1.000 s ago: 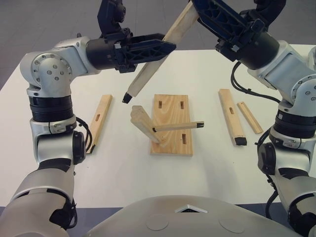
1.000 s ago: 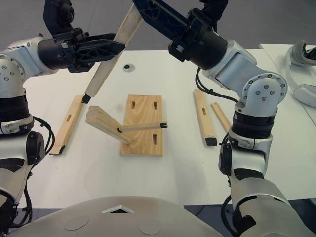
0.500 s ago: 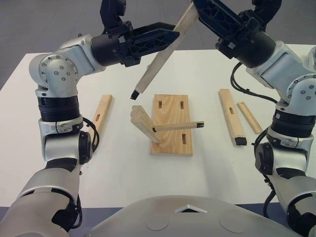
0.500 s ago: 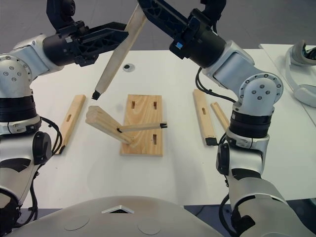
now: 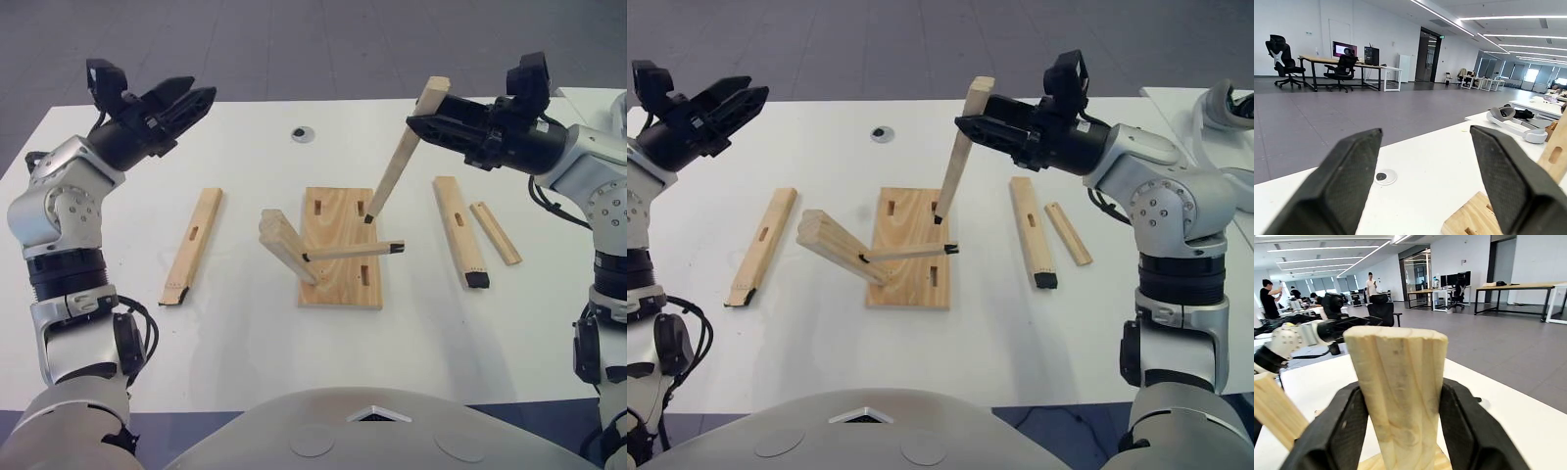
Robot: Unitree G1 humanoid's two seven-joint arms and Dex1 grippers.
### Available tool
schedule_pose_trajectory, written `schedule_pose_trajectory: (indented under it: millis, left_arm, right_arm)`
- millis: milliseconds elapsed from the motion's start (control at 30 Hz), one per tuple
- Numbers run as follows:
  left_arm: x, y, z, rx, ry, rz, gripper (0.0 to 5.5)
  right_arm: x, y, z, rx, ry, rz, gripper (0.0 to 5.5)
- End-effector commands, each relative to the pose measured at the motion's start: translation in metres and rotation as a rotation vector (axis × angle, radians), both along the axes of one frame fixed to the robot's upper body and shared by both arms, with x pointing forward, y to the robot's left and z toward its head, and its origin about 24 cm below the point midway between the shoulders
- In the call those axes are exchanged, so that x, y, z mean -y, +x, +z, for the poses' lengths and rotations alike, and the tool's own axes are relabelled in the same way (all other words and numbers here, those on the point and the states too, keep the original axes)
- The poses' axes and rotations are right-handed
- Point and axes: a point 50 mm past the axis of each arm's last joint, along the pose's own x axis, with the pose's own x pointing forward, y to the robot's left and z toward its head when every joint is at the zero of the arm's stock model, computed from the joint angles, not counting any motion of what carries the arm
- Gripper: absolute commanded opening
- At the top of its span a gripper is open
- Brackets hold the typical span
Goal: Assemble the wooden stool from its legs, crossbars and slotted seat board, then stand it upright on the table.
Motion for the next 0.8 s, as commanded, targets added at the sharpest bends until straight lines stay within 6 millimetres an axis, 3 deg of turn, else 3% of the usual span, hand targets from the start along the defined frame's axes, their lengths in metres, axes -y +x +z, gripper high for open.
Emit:
schedule_pose_trajectory:
  millis: [33, 133, 267, 400, 800]
  left_arm:
    - [-0.014, -0.017, -0.005, 0.046, -0.014, 0.058, 3.30]
    - [-0.021, -0.029, -0.009, 0.086, -0.005, 0.088, 3.30]
    - [-0.029, -0.031, -0.010, 0.109, -0.020, 0.122, 3.30]
    - [-0.027, -0.029, -0.007, 0.112, -0.012, 0.102, 3.30]
    - [-0.040, -0.033, -0.019, 0.108, -0.027, 0.097, 3.30]
  right_arm:
    - [0.007, -0.004, 0.008, 0.076, 0.015, 0.049, 2.10]
    - [0.012, -0.008, 0.010, 0.108, 0.011, 0.039, 2.10]
    - [0.018, -0.021, -0.007, 0.069, 0.018, 0.058, 2.10]
    - [0.019, -0.047, -0.031, 0.032, 0.042, 0.111, 2.10]
    - [0.025, -0.065, -0.034, 0.073, 0.105, 0.137, 2.10]
